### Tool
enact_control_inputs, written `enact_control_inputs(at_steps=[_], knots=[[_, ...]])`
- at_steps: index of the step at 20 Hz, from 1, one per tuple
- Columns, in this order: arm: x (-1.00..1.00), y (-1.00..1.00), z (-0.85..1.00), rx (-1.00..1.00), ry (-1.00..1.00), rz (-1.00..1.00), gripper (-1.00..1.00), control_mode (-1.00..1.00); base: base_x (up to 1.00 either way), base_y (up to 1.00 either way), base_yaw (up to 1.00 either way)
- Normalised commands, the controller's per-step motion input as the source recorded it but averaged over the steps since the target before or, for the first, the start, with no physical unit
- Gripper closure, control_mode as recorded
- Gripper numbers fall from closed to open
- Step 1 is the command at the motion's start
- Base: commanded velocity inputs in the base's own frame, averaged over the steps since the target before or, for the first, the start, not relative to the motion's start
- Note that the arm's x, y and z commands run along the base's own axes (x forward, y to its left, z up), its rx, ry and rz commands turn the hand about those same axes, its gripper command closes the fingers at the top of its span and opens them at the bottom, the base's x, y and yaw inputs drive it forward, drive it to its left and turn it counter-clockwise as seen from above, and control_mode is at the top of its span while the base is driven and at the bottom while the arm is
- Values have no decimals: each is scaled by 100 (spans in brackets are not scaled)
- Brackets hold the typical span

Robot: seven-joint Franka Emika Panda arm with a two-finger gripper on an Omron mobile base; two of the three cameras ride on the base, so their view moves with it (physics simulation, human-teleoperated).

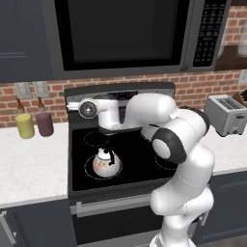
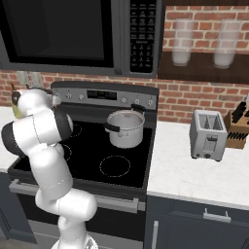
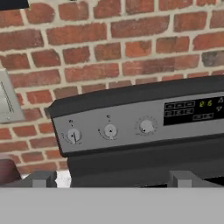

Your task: Pick the kettle from the counter and place it on a stove burner. Then turn the burner on.

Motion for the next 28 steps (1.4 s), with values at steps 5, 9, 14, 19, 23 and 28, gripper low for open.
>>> enact_control_inputs(at_steps=[5, 9, 14, 19, 23, 28], knots=[[0, 37, 0, 0, -12, 0, -100, -100, 0, 0, 0], [5, 17, 0, 0, -3, 0, -100, -100, 0, 0, 0], [10, 10, 0, 0, 0, 0, -100, -100, 0, 0, 0], [24, 3, 0, 0, 0, 0, -100, -100, 0, 0, 0], [26, 3, 0, 0, 0, 0, -100, -100, 0, 0, 0], [17, 5, 0, 0, 0, 0, -100, -100, 0, 0, 0]])
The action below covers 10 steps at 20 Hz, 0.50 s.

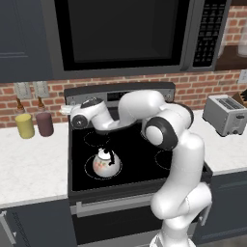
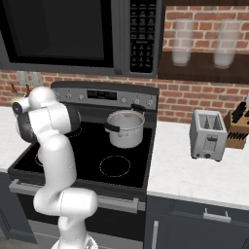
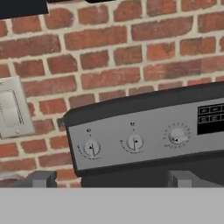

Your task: Pick the kettle from the counter and place it on a stove burner. Then turn the burner on.

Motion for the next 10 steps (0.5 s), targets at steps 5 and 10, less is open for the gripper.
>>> enact_control_inputs(at_steps=[5, 10], knots=[[13, 0, 0, 0, -2, 0, -100, -100, 0, 0, 0], [3, -2, -22, 0, -5, 0, -100, -100, 0, 0, 0]])
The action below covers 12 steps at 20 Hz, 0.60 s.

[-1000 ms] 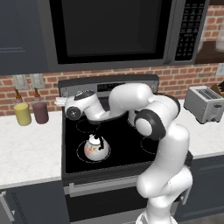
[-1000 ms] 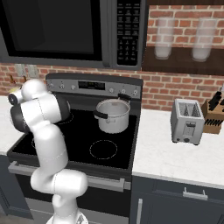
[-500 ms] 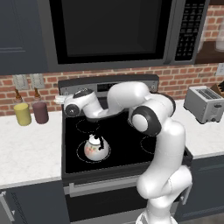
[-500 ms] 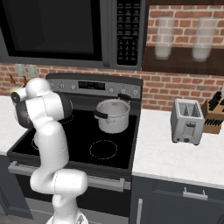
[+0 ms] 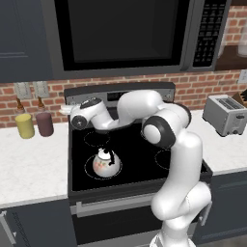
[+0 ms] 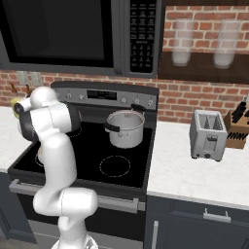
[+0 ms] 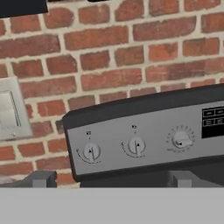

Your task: Pick the kettle from the counter and place it on a stove burner. Then turn the burner on.

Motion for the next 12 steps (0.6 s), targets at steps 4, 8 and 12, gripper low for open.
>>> enact_control_inputs(at_steps=[4, 8, 12], knots=[[3, 0, -13, 0, 0, 0, -100, -100, 0, 0, 0], [1, 0, -19, 0, 0, 0, -100, -100, 0, 0, 0], [18, 0, -12, -1, 1, 2, -100, -100, 0, 0, 0]])
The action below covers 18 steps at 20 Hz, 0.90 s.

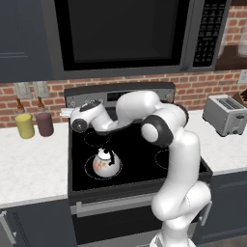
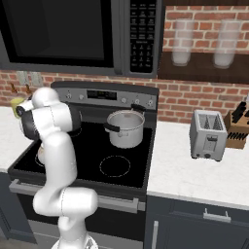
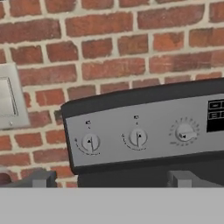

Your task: Pick the kettle from the counter and place it on a stove burner. Then turn the burner on.

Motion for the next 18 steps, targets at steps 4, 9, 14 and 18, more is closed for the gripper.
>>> enact_control_inputs(at_steps=[4, 9, 14, 18], knots=[[28, 1, 1, -6, 8, 6, -100, -100, 0, 0, 0], [6, 9, 17, -5, 11, 9, -100, -100, 0, 0, 0], [0, 1, 24, -5, 3, 10, -100, -100, 0, 0, 0], [1, 0, 6, 0, 0, 5, -100, -100, 0, 0, 0]])
